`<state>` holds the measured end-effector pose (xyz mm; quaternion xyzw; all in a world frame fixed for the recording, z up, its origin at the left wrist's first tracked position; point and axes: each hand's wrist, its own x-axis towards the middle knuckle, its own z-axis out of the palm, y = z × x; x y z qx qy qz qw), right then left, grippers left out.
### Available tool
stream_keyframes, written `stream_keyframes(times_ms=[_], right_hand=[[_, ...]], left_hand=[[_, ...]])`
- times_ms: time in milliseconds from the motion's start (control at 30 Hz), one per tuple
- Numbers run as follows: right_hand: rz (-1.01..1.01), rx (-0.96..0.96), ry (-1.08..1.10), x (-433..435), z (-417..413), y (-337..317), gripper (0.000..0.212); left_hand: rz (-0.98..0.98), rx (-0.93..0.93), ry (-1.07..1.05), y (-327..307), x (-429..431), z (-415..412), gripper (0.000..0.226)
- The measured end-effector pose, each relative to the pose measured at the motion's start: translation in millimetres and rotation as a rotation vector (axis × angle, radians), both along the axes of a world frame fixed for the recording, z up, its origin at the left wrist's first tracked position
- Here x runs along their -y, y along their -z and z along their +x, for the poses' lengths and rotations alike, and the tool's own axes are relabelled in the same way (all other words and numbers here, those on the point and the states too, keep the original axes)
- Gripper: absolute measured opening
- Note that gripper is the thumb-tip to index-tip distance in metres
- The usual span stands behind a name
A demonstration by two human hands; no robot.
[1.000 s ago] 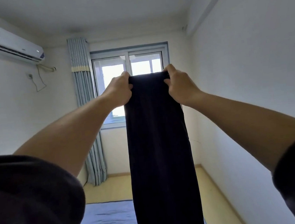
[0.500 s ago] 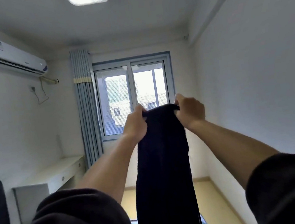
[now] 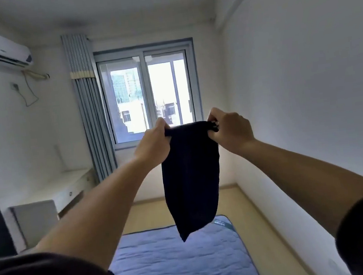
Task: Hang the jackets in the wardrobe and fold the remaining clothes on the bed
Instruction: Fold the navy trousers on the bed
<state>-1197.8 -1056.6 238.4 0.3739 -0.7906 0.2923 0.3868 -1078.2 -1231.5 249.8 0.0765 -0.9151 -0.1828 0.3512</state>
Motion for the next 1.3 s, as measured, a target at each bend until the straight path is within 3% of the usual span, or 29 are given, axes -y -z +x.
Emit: stream_keyframes(times_ms=[400, 633, 900, 1167, 1300], right_hand=[[0.318, 0.658, 0.068, -119.6, 290.1, 334.2, 0.019], [0.495, 0.882, 0.016, -173.5, 420.4, 422.7, 0.019], [0.447, 1.094, -0.035, -161.9, 413.8, 454.4, 0.017], [0.179, 1.418, -0.045, -114.5, 327.2, 556.3, 0.010], [0.093, 1.557, -0.002, -83.8, 272.2, 625.0, 0.009]], left_hand=[[0.273, 0.542, 0.056, 341.7, -96.3, 263.7, 0.016], [0.491, 0.764, 0.104, 433.9, -145.8, 401.7, 0.018], [0.643, 0.814, 0.113, 473.7, -138.1, 408.8, 0.026], [0.679, 0.860, -0.006, 568.1, -101.0, 315.4, 0.006], [0.865, 0.834, -0.090, 634.8, -79.6, 259.8, 0.007]])
